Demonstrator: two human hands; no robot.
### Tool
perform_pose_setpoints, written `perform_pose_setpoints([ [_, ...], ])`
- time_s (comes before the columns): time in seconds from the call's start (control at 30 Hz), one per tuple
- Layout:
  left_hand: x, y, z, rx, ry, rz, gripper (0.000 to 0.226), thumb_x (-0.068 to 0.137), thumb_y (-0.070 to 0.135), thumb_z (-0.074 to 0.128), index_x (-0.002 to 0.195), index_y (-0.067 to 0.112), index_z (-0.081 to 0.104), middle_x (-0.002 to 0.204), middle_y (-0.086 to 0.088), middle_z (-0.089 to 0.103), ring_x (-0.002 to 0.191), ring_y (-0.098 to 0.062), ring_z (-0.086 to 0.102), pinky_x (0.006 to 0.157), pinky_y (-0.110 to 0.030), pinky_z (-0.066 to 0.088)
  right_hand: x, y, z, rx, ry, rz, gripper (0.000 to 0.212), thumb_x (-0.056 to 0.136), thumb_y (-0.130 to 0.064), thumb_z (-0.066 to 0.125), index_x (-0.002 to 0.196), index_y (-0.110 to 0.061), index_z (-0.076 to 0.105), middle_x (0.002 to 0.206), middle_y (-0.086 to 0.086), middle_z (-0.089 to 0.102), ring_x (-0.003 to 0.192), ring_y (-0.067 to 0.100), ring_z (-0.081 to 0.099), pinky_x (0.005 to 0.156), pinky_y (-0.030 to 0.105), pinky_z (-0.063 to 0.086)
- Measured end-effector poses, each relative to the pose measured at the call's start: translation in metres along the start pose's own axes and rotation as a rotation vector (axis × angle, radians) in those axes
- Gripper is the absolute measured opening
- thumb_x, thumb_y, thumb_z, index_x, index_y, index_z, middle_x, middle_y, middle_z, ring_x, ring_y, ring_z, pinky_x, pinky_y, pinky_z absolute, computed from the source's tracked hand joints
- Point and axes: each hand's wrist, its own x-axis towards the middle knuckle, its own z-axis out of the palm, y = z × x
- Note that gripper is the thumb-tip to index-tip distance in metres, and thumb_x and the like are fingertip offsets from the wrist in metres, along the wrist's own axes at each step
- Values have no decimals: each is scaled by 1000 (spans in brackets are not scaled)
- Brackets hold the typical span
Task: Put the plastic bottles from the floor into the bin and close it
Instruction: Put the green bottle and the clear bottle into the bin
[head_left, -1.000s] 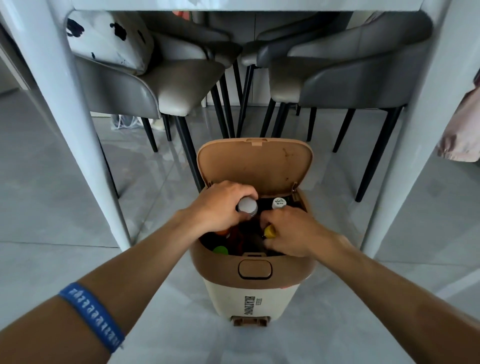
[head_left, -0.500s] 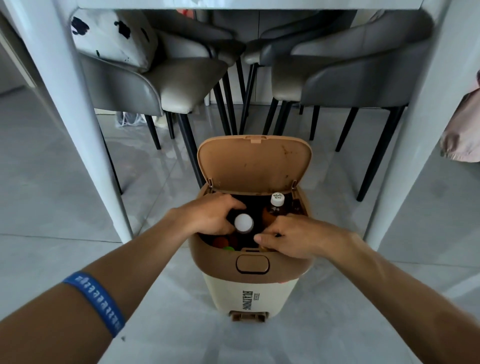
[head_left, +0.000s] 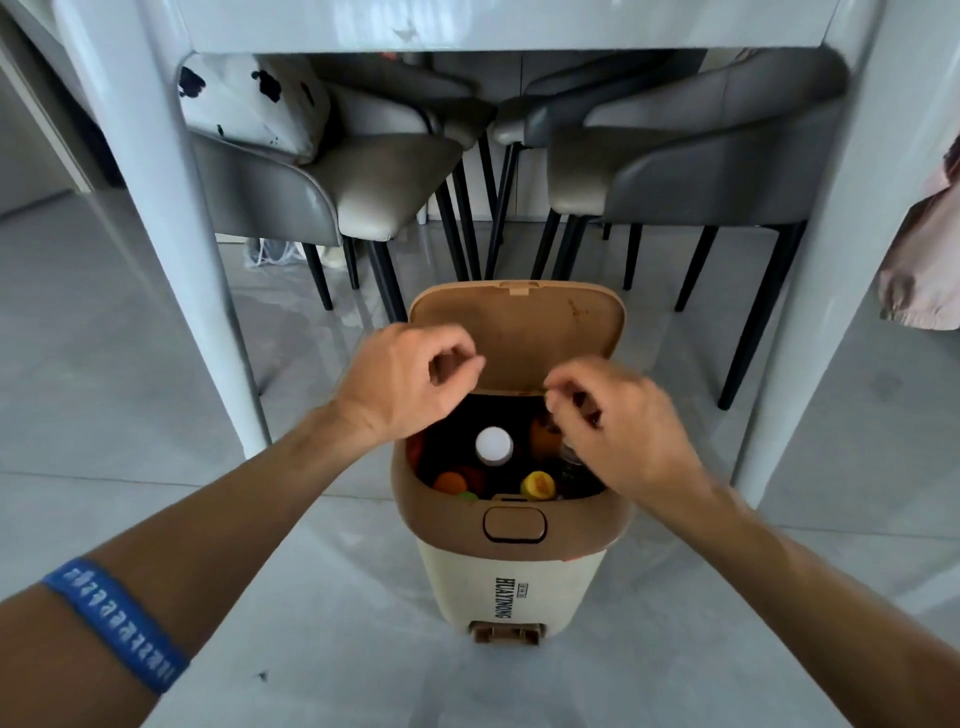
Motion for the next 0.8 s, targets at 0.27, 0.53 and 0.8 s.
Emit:
perform_pose_setpoints([
  [0.27, 7, 20, -5, 191, 5, -35, 76, 88, 52, 55, 150, 15, 33, 146, -9, 48, 134, -28, 42, 115, -55, 25, 32, -14, -27, -291, 98, 80, 71, 91, -51, 52, 148, -15, 31, 144, 13, 51, 136, 33, 40, 113, 55, 25],
  [0.53, -65, 23, -8, 189, -91, 45, 54, 90, 52, 49, 127, 13, 58, 118, -4, 66, 108, -23, 55, 103, -45, 38, -30, -20, -15, -273, 105, -61, 31, 90, -44, 52, 103, -18, 63, 103, 0, 68, 96, 23, 58, 87, 39, 35],
  [0.8, -109, 19, 24, 292, -288, 74, 47, 90, 56, 51, 109, 17, 70, 114, -1, 64, 103, -22, 57, 106, -46, 34, -69, -6, 17, -299, -114, -175, 34, 89, -48, 54, 91, -18, 71, 107, -2, 66, 101, 24, 60, 90, 39, 38],
])
